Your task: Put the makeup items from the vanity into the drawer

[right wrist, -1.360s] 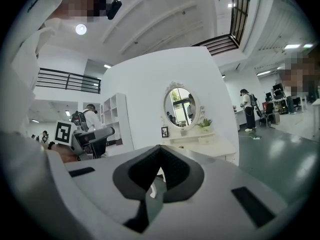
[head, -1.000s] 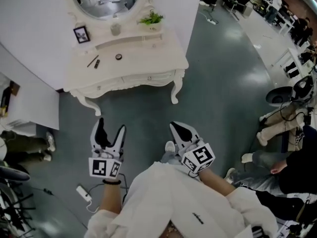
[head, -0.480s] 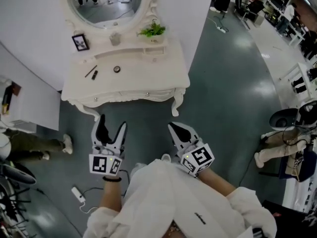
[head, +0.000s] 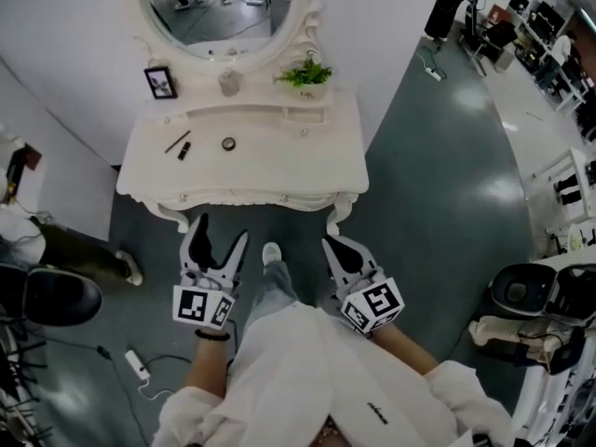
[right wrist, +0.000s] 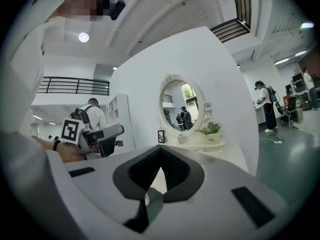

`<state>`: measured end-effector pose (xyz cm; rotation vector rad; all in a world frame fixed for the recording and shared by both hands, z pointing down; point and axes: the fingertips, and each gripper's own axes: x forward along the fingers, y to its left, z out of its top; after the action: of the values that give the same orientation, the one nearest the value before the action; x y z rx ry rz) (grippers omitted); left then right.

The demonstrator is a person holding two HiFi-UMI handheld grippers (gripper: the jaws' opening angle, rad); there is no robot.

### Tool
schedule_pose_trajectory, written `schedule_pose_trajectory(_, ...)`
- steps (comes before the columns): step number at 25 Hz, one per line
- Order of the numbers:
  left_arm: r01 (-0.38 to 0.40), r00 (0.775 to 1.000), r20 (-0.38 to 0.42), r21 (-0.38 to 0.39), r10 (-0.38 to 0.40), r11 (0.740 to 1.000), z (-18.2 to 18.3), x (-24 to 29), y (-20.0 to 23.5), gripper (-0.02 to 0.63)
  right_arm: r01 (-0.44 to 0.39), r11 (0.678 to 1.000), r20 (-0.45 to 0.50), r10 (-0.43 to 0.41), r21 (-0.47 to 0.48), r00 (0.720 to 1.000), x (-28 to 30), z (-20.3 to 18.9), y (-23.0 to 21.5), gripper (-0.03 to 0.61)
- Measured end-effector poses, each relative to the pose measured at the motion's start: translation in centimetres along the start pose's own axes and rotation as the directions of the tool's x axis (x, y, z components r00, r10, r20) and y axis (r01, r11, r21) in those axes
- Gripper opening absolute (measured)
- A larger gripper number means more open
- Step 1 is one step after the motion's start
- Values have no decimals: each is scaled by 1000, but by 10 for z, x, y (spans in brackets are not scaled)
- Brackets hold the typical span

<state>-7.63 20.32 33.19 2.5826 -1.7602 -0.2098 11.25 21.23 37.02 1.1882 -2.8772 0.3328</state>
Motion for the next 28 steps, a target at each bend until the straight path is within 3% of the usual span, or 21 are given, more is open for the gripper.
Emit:
schedule_pose_trajectory(6, 31, 999, 13, -14, -31, 999, -16, 65, 45, 344, 25, 999, -2, -25, -20, 1000, 61, 2, -39, 17)
schedule_pose_trajectory(15, 75, 996, -46, -31, -77, 997, -36, 173, 138, 344, 73, 997, -6, -73, -5, 997, 186, 26, -95, 17)
schedule_pose_trajectory(28, 121, 979, -156, -80, -132, 989, -96, 261, 239, 344, 75, 997, -59, -74, 9, 996, 337, 21, -121, 17)
